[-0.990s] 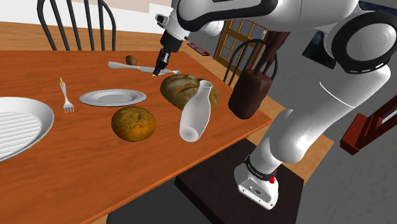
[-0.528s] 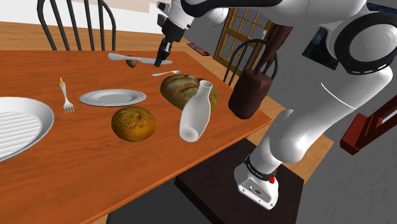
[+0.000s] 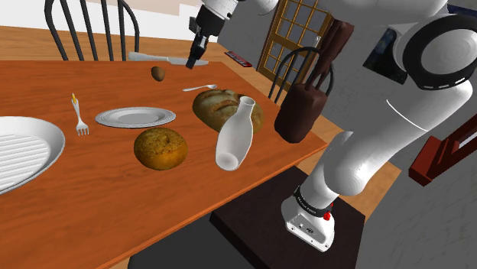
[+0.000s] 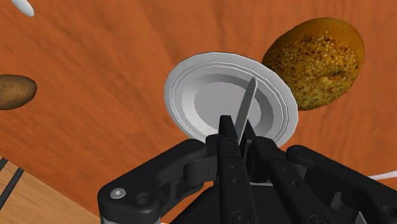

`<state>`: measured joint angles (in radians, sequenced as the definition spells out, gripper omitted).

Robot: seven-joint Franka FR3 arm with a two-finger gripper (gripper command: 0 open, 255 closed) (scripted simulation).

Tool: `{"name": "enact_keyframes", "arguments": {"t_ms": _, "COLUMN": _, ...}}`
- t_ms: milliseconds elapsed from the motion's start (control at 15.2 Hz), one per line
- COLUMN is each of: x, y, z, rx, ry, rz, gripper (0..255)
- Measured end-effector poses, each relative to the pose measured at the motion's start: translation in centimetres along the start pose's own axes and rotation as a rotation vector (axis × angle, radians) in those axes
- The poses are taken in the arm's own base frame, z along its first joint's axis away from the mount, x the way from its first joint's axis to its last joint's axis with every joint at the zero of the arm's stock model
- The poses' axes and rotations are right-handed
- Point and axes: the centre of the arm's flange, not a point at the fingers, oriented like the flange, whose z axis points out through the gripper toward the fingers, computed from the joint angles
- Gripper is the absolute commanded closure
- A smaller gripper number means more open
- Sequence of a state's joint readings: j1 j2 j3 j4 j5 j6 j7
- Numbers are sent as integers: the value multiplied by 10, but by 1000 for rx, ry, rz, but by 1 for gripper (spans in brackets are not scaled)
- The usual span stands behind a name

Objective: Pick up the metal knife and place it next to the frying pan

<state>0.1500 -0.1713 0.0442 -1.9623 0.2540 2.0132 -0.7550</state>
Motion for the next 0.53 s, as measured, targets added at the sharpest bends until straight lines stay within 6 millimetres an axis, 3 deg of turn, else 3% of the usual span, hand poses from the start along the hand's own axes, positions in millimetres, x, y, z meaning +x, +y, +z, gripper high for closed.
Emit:
{"name": "enact_keyframes", "arguments": {"t_ms": 330, "x": 7, "y": 0, "z": -23, "rx": 0, "ry": 0, "rz": 0, "gripper": 255}}
{"name": "enact_keyframes", "arguments": {"t_ms": 528, "x": 16, "y": -26, "z": -23, "rx": 0, "ry": -1, "rz": 0, "gripper": 255}}
